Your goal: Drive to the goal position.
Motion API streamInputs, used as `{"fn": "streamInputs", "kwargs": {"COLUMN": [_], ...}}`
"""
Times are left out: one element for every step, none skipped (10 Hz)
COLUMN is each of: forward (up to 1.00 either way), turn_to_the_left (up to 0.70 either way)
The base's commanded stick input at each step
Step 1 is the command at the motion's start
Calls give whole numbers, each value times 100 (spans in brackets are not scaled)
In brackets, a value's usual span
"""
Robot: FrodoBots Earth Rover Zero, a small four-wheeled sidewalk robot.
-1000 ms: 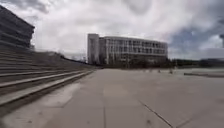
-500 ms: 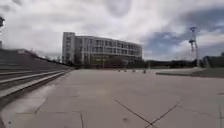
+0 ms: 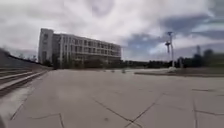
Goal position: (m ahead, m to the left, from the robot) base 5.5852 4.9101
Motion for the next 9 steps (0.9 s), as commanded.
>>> {"fn": "streamInputs", "kwargs": {"forward": [0, 0, 0, 0, 0, 0, 0, 0, 0], "turn_to_the_left": [-100, -100, -100, -100, -100, -100, -100, -100, -100]}}
